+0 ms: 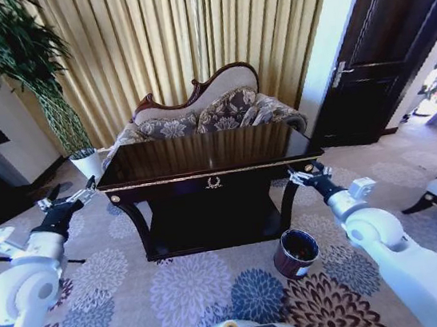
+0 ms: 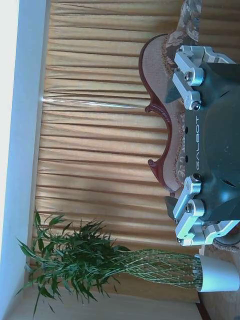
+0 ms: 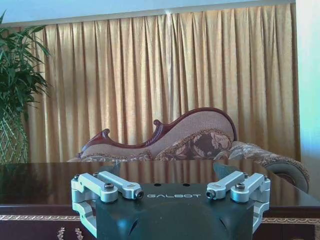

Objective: Move to the front of the table and place the trash on the table into the trash bin.

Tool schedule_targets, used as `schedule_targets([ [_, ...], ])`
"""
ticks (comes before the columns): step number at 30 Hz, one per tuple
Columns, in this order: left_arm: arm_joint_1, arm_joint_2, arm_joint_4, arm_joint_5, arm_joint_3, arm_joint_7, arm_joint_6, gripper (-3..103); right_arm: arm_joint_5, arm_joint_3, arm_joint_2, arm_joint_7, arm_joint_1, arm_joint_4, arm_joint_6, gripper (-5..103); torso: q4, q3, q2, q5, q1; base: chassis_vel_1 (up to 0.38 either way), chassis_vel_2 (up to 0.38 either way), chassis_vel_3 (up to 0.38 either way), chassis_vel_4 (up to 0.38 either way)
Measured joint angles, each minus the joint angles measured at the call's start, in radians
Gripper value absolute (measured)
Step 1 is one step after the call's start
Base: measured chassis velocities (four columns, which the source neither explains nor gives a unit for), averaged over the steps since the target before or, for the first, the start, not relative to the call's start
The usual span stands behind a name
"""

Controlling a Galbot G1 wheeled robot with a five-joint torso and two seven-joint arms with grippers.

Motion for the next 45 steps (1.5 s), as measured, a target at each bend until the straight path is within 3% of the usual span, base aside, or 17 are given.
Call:
schedule_targets([
  [11,0.007,0.001,-0.016,0.000,-0.002,-0.005,0.007,100,-0.023,-0.002,-0.003,0.041,0.016,-0.019,0.001,100,0.0000,0.000,0.000,0.0002,0.000,0.000,0.000,0.000,0.000],
  [17,0.014,0.001,-0.029,-0.011,-0.012,-0.010,0.039,100,-0.022,0.004,-0.013,0.042,0.012,-0.018,0.001,100,0.0000,0.000,0.000,0.0001,0.000,0.000,0.000,0.000,0.000],
  [23,0.015,0.014,-0.035,-0.033,-0.029,-0.030,0.068,100,0.042,0.022,-0.034,0.046,0.009,0.015,-0.037,100,0.0000,0.000,0.000,0.0001,0.000,0.000,0.000,0.000,0.000],
  [29,0.015,0.023,-0.036,-0.034,-0.037,-0.029,0.069,100,0.090,0.040,-0.042,0.046,0.002,0.054,-0.093,100,0.0000,0.000,0.000,0.0001,0.000,0.000,0.000,0.000,0.000],
  [45,0.017,0.027,-0.043,-0.035,-0.036,-0.025,0.067,100,0.075,0.042,-0.048,0.044,-0.002,0.064,-0.097,100,0.0000,0.000,0.000,0.0001,0.000,0.000,0.000,0.000,0.000],
])
